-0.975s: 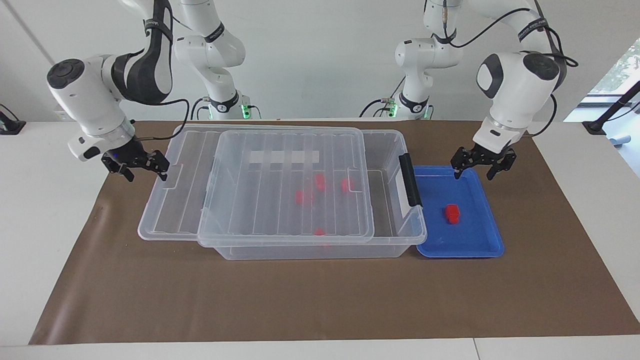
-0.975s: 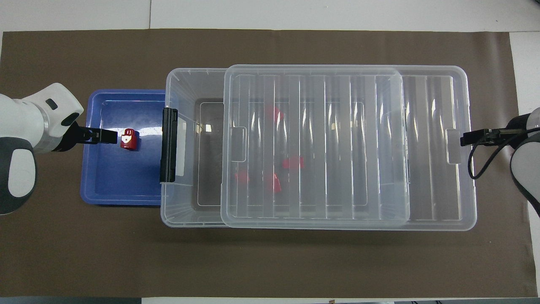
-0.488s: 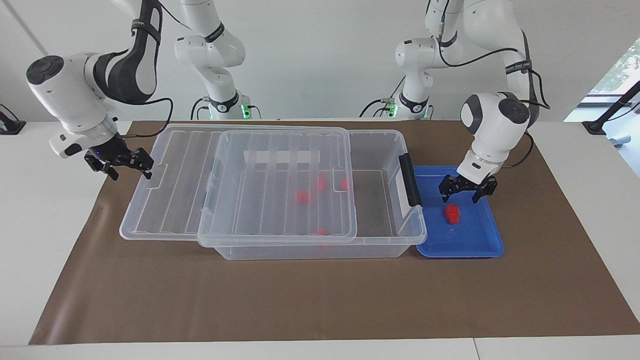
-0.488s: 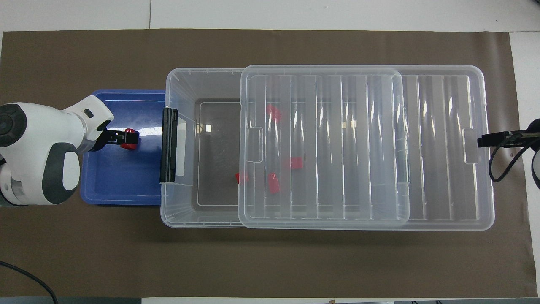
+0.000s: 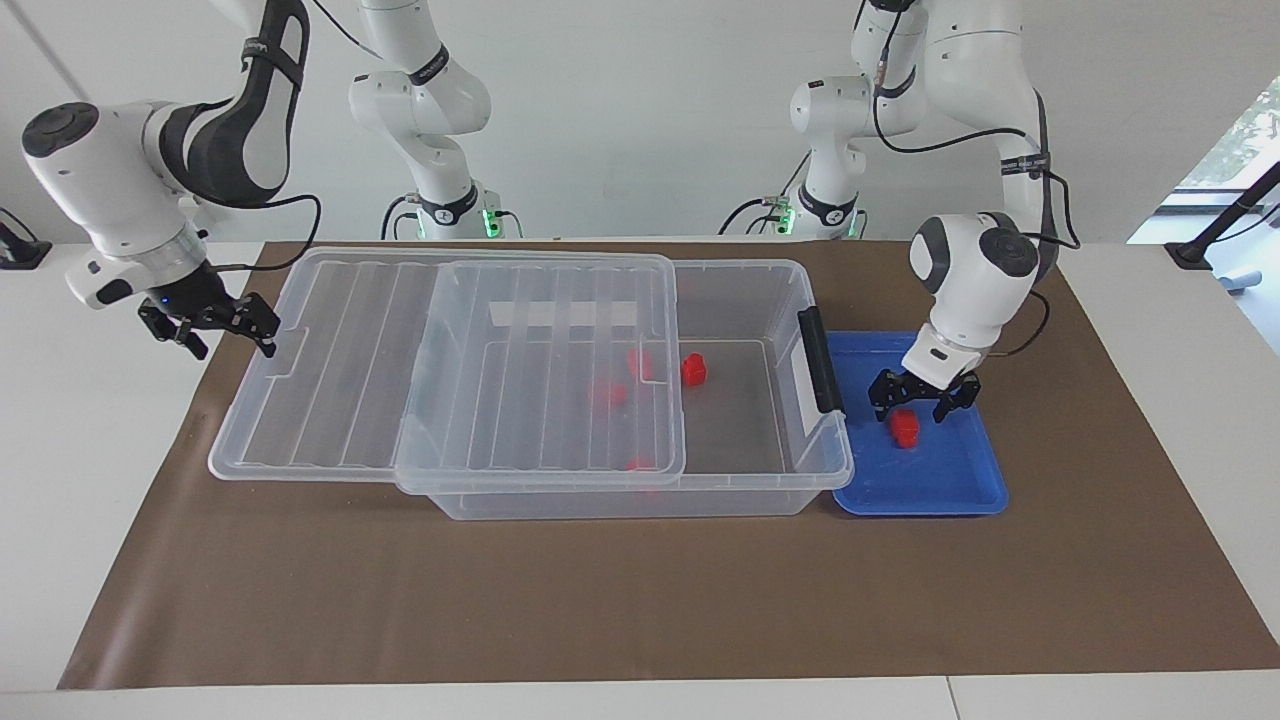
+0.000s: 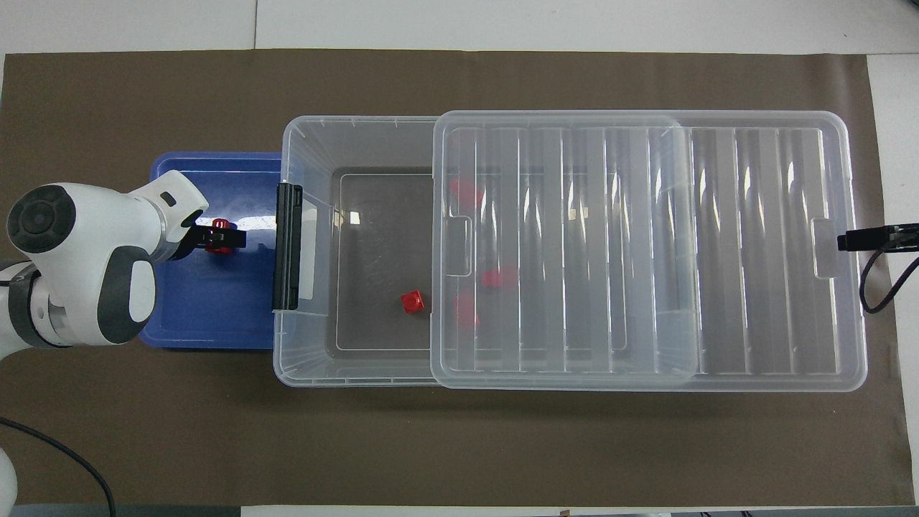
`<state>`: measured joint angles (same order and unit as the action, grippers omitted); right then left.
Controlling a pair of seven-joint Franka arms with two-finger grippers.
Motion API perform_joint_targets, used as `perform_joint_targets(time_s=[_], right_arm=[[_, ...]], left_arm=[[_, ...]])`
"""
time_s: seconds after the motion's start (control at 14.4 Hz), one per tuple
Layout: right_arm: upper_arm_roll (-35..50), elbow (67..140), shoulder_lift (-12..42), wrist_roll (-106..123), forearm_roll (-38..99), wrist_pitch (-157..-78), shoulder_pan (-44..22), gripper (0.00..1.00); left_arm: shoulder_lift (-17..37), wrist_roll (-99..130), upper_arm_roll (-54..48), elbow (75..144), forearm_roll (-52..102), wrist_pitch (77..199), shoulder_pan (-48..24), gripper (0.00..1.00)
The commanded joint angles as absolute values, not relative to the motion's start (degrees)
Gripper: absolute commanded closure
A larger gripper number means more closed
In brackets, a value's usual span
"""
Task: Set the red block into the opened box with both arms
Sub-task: 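Slide the lid toward the right gripper while the left gripper reaches the cube, then grasp the red cube on the blue tray with the left gripper and lift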
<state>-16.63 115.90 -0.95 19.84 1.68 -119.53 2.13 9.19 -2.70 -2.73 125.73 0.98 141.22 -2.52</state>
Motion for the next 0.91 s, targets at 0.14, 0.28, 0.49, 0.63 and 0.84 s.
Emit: perform_joint_targets(time_s=[0.14,0.28,0.49,0.63,0.84], right_arm=[[-17.6,116.8,-1.4,22.2,0.7,-121.5,3.0,0.00],[-17.7,116.8,-1.1,22.8,0.7,-121.7,3.1,0.00],[-17.8,116.5,-1.1,22.6,0.7,-121.0,2.9,0.00],[-17.8,113.3,-0.2,22.2,0.7,-118.1,2.3,0.00],[-17.2,105.5,2.5,17.7,0.8,-109.5,0.0,0.00]], left_arm=[[10.4,-4.0,-2.6,126.9,1.9,145.5,-2.2,0.00],[10.6,-4.0,-2.6,126.9,1.9,145.7,-2.1,0.36],[10.6,-3.2,-2.6,126.9,1.9,145.5,-1.9,1.00],[10.3,-3.5,-2.6,126.8,1.9,144.9,-1.9,1.00],[6.9,-2.7,-2.7,126.3,1.9,141.4,-2.5,1.00]])
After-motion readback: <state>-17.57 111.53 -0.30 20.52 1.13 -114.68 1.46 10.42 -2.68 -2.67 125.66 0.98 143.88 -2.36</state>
